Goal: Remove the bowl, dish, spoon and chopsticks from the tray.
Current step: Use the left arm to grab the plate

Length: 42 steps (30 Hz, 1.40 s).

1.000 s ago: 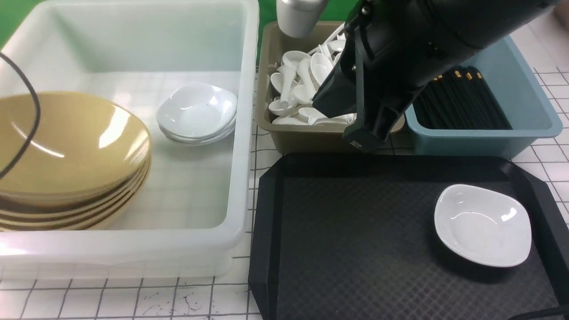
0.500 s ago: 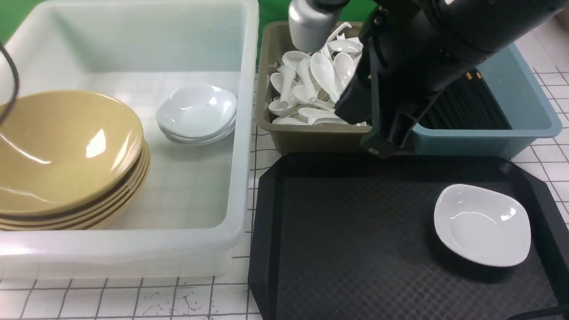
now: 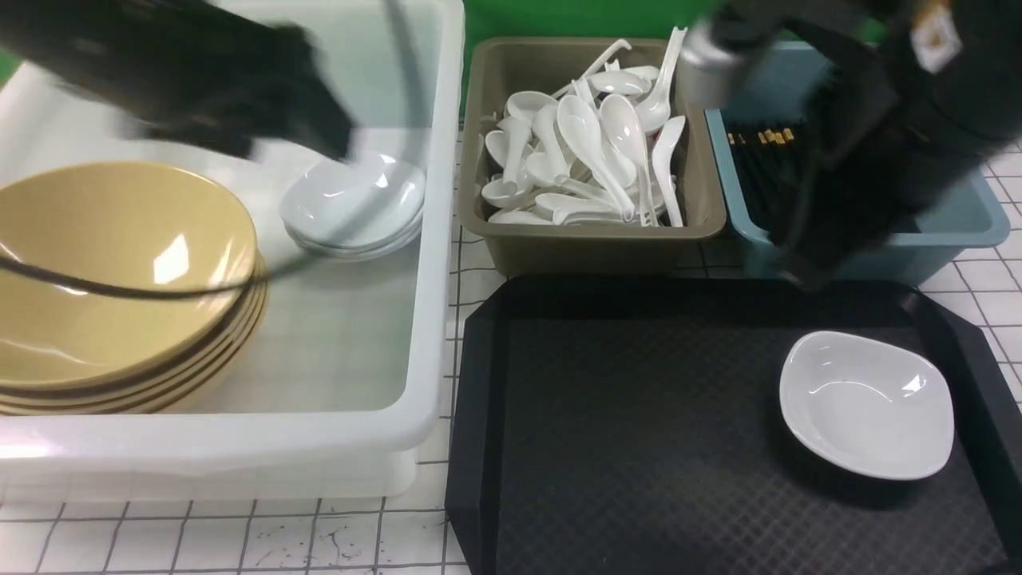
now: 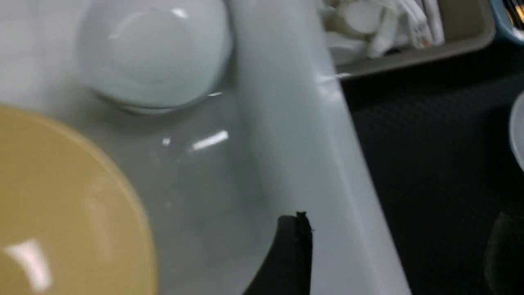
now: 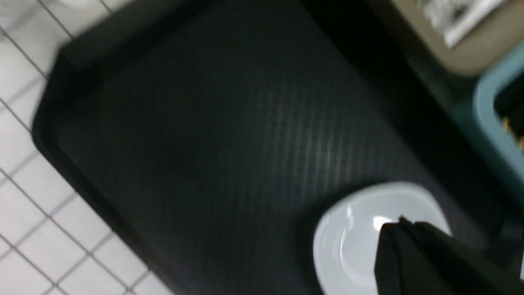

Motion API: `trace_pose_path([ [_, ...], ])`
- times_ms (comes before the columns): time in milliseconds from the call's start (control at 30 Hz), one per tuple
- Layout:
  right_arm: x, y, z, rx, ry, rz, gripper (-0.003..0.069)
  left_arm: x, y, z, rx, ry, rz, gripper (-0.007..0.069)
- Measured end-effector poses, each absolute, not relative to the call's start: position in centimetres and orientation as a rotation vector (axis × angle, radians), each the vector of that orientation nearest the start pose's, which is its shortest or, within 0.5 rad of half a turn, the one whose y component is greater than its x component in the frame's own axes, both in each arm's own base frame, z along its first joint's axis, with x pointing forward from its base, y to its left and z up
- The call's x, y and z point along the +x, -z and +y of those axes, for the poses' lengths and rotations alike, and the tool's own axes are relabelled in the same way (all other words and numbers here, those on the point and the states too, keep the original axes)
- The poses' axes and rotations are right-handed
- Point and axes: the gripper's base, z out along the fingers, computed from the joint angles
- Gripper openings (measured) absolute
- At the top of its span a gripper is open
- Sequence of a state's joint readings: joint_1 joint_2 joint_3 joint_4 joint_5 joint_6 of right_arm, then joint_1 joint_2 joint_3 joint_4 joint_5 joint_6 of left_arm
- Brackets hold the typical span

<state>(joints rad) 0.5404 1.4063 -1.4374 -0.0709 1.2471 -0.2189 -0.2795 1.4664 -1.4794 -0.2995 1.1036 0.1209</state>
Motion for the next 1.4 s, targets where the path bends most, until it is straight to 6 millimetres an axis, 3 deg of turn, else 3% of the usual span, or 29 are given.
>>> trace_pose_path([
  [167, 21.0, -36.0, 9.2, -0.847, 0.028, 2.601, 0.0048, 30.5, -33.3, -18.0, 0.632, 0.549, 2.591, 0.0544],
  [300, 18.0, -35.6, 6.1, -0.727, 0.045, 2.615, 0.0048, 31.2, -30.6, -23.3, 0.765, 0.614, 2.596, 0.0544],
  [433, 15.5, -35.0, 4.1, -0.631, 0.064, 2.618, 0.0048, 32.1, -28.4, -28.3, 0.885, 0.654, 2.582, 0.0544],
  [567, 13.8, -34.5, 3.5, -0.608, 0.063, 2.608, 0.0048, 33.2, -26.5, -31.4, 0.939, 0.665, 2.571, 0.0544],
  [900, 13.7, -33.9, 3.4, -0.605, 0.061, 2.593, 0.0048, 35.6, -21.0, -36.7, 0.913, 0.819, 2.586, 0.0544],
  [1200, 13.8, -34.0, 3.5, -0.602, 0.059, 2.576, 0.0048, 34.8, -17.2, -41.2, 1.003, 0.872, 2.515, 0.0535],
  [1300, 13.8, -34.0, 3.5, -0.602, 0.059, 2.575, 0.0048, 34.5, -16.7, -42.1, 1.04, 0.83, 2.477, 0.0475],
  [1400, 13.8, -34.0, 3.5, -0.602, 0.059, 2.573, 0.0048, 34.2, -16.4, -42.5, 1.091, 0.769, 2.451, 0.0337],
])
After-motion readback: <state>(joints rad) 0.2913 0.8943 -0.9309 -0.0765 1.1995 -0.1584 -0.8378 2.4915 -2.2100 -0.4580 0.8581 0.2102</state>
